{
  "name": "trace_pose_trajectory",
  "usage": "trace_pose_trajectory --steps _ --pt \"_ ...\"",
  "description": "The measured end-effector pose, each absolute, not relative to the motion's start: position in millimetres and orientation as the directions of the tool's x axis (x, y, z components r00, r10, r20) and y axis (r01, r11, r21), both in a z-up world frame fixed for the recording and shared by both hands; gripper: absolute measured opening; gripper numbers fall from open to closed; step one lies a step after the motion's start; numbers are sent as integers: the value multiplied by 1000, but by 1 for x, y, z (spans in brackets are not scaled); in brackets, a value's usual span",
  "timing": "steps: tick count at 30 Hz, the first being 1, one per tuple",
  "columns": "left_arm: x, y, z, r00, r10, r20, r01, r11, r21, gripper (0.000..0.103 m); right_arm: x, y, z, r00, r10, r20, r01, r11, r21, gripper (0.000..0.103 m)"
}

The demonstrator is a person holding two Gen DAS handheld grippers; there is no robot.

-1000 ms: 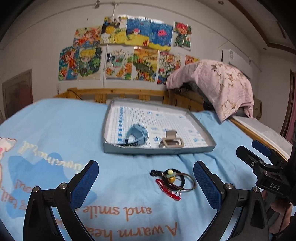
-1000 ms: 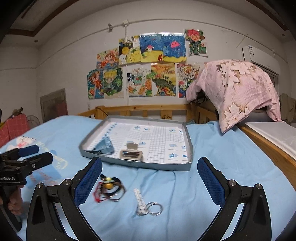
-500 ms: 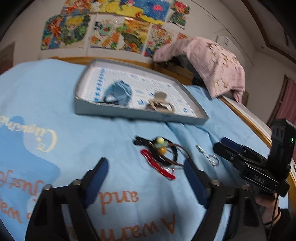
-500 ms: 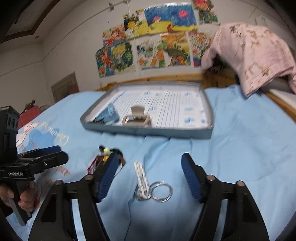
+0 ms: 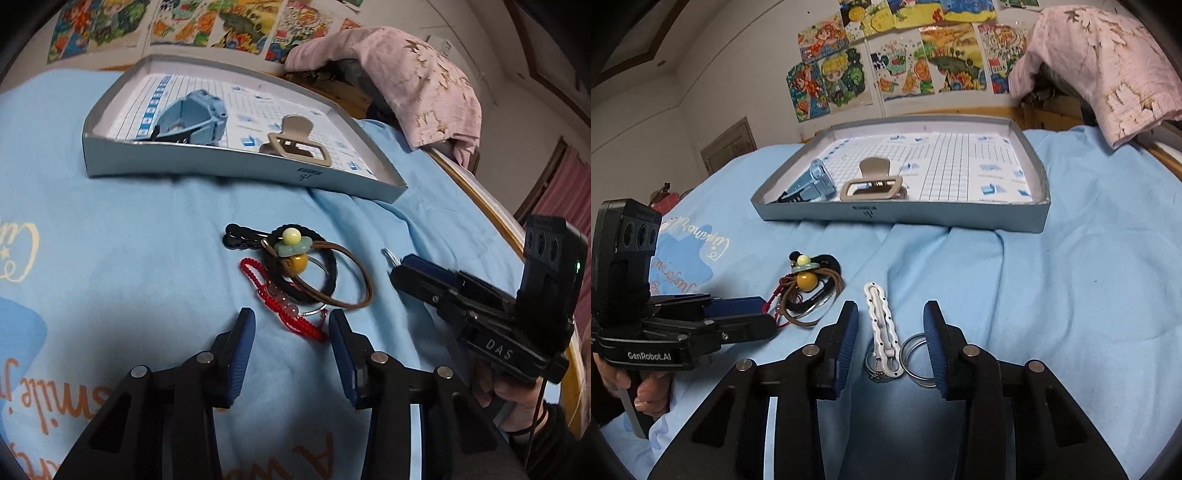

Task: Organize jewelry
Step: 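Grasp the red cord with the left tool while the right tool grasps the white hair clip, then lower the red cord and white clip into the tray and open both tools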

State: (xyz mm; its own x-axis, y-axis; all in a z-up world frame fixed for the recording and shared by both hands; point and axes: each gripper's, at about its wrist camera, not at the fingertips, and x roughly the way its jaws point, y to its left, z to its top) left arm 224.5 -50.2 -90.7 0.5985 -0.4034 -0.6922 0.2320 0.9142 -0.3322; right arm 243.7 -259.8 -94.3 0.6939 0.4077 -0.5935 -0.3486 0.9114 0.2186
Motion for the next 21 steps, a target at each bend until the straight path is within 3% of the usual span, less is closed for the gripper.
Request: trace_pose_trajectory --steps 8,13,21 --pt "228 -45 -98 586 -423 -691 210 903 -375 10 248 -256 -97 676 409 -613 -352 910 219 29" --pt "224 -40 -94 603 -424 -676 201 901 -385 5 255 -253 -97 650 425 -630 -359 902 239 12" --pt "210 -16 -81 636 -399 -660 126 898 -422 3 246 -256 -85 677 466 -570 -380 884 271 12"
